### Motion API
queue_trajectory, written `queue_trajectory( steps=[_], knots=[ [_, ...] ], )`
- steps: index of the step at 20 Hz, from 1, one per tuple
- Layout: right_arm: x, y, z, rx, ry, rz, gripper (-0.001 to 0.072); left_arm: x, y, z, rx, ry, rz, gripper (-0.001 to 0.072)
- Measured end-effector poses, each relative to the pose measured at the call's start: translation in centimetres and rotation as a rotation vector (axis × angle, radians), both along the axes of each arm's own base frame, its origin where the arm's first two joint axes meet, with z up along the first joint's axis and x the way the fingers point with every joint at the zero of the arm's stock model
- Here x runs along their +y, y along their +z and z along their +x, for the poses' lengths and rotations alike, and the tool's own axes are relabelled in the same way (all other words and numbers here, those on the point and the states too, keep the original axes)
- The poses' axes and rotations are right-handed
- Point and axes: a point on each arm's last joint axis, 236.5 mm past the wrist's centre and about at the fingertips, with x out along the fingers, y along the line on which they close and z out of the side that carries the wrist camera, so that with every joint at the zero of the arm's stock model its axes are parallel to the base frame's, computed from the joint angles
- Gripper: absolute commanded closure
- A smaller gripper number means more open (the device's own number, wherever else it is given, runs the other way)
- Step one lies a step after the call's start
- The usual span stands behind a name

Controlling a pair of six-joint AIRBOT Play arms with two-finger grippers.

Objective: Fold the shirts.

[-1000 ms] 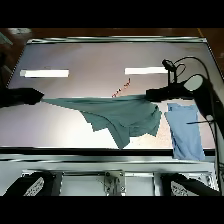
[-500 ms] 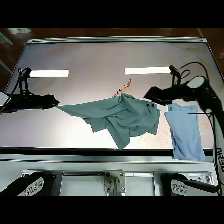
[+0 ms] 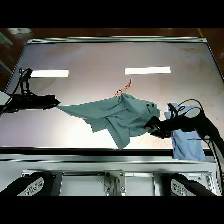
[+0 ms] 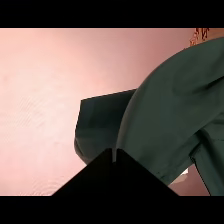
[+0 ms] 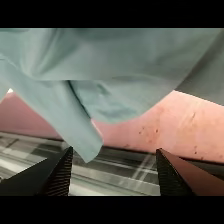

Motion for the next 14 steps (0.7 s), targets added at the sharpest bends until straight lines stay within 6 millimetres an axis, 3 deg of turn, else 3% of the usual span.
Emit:
queue_trajectory(
  steps=[7,12,14],
  knots=[
    [2.7,-2.8,0.3,-0.003,-0.089,-0.042,0.0086,0.0,0.0,0.0,0.0,0.0,-0.001,0.0669],
    [3.5,-4.1,0.1,0.029,-0.104,-0.044,0.0095,0.0,0.0,0.0,0.0,0.0,-0.001,0.0669],
    [3.7,-4.4,0.6,0.025,-0.131,-0.042,0.0218,0.0,0.0,0.0,0.0,0.0,-0.001,0.0669]
  ],
)
